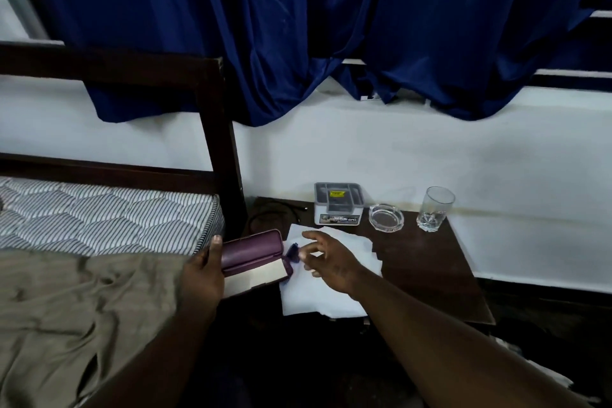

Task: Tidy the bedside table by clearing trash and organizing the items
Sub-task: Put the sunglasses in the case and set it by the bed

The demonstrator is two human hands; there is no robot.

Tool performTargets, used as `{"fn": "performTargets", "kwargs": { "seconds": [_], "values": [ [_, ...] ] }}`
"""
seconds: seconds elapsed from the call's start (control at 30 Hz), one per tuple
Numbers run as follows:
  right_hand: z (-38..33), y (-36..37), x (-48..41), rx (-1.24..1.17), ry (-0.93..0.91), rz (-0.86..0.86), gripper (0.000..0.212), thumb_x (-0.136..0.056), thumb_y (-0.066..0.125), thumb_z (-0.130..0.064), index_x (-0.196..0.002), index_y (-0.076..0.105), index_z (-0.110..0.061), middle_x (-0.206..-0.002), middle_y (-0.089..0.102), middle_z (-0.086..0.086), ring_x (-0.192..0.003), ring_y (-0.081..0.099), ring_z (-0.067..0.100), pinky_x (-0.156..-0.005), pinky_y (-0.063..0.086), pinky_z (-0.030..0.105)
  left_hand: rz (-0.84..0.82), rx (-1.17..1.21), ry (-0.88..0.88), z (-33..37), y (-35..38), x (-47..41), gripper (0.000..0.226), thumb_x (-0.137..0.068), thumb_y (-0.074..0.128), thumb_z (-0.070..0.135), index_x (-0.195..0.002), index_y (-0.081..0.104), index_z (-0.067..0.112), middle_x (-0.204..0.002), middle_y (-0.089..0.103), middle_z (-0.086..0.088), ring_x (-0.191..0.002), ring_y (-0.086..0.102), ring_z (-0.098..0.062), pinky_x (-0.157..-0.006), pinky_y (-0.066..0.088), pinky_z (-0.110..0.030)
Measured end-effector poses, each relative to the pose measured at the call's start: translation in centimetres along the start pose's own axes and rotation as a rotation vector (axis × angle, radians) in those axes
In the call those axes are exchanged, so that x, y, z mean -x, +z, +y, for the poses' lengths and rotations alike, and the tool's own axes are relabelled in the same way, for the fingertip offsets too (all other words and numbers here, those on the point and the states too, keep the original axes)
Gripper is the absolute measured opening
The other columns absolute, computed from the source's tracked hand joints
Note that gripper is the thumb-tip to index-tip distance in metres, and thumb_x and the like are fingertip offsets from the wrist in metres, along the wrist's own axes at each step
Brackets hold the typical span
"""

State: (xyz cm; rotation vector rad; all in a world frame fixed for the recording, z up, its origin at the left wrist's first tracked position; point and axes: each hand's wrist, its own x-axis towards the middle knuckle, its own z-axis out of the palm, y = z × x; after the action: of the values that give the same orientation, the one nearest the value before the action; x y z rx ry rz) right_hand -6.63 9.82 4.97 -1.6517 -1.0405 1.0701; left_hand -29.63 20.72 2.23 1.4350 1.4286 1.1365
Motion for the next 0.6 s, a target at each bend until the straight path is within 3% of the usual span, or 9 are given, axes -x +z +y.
{"fn": "performTargets", "kwargs": {
  "seconds": [0.17,0.27,0.43,0.6],
  "values": [
    [0.7,0.8,-3.3,0.398,-0.119,0.078,0.031,-0.095,0.063,-0.008,-0.126,0.065,-0.007,-0.114,0.071,0.011,-0.103,0.066,0.026,-0.093,0.051,0.036,0.074,-0.069,-0.075,-3.6,-0.8,-1.7,0.064,-0.101,0.048,0.059,-0.063,0.058,0.008,-0.056,0.059,-0.006,-0.06,0.057,-0.019,-0.058,0.04,-0.032],
    [0.4,1.3,-5.1,0.54,-0.174,0.021,0.03,-0.091,0.063,-0.001,-0.118,0.072,-0.008,-0.116,0.072,0.009,-0.105,0.067,0.022,-0.093,0.051,0.033,0.064,-0.109,-0.068,-4.6,-0.6,-2.2,0.069,-0.101,0.047,0.058,-0.057,0.047,0.006,-0.049,0.048,-0.009,-0.053,0.049,-0.024,-0.055,0.038,-0.034],
    [0.0,1.8,-8.4,0.994,-0.263,-0.109,0.036,-0.09,0.062,-0.009,-0.12,0.071,-0.026,-0.128,0.064,-0.003,-0.118,0.059,0.021,-0.097,0.049,0.036,0.031,-0.157,-0.078,-5.2,-0.1,-3.0,0.065,-0.099,0.047,0.064,-0.069,0.057,0.007,-0.061,0.061,-0.01,-0.064,0.059,-0.026,-0.066,0.044,-0.038],
    [0.0,2.4,-10.2,1.346,-0.439,-0.297,0.031,-0.088,0.064,-0.011,-0.111,0.075,-0.028,-0.119,0.063,0.0,-0.118,0.056,0.026,-0.088,0.048,0.037,0.047,-0.113,0.026,-5.1,1.1,-3.0,0.058,-0.102,0.057,0.043,-0.055,0.047,0.011,-0.046,0.045,-0.002,-0.046,0.042,-0.009,-0.052,0.038,-0.032]
  ]
}}
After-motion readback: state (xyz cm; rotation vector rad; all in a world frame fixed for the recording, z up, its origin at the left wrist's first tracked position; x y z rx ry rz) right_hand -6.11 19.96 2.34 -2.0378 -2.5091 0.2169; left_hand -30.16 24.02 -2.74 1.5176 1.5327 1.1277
